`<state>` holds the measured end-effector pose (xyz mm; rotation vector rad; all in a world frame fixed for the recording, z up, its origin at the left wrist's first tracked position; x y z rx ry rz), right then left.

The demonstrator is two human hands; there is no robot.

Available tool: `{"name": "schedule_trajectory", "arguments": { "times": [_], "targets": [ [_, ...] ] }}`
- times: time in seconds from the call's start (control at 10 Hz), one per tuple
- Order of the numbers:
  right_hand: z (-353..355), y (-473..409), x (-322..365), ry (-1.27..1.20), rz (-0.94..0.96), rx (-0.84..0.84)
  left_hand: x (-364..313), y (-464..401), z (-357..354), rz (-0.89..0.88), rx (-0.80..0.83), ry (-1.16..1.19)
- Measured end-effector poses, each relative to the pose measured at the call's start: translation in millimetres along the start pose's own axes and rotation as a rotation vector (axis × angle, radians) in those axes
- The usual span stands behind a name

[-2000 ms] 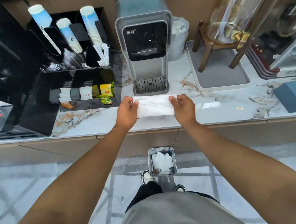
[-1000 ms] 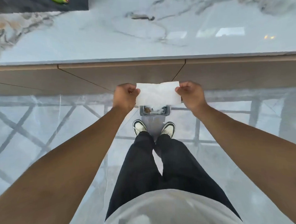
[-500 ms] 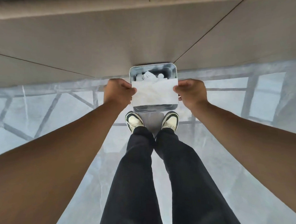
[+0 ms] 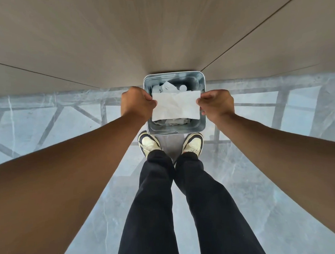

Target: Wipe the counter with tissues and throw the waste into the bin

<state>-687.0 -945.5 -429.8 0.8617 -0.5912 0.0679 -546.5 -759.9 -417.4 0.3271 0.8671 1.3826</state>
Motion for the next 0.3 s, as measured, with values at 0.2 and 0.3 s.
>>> {"name": "schedule_trajectory", "arguments": {
  "times": [0.2,0.3],
  "targets": [
    [-2.0,8.3,3.3,-0.010,0.011,0.031,-0.4,4.7,3.1,-0.018,-0.003,-0.049],
    [-0.5,8.5,6.9,-0.020,0.014,0.013,1.6,7.1,2.5,-0.011,0.010,-0.065]
  ]
}}
Point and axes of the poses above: each hand's wrist, its own y-axis away from the middle knuckle, its own z-axis out of the back of the hand, x = y × z, the point moved 3 cm from there along -y, towards the middle knuckle, and after that the axes turned 9 degrees about -y, right-handed, at the moved point
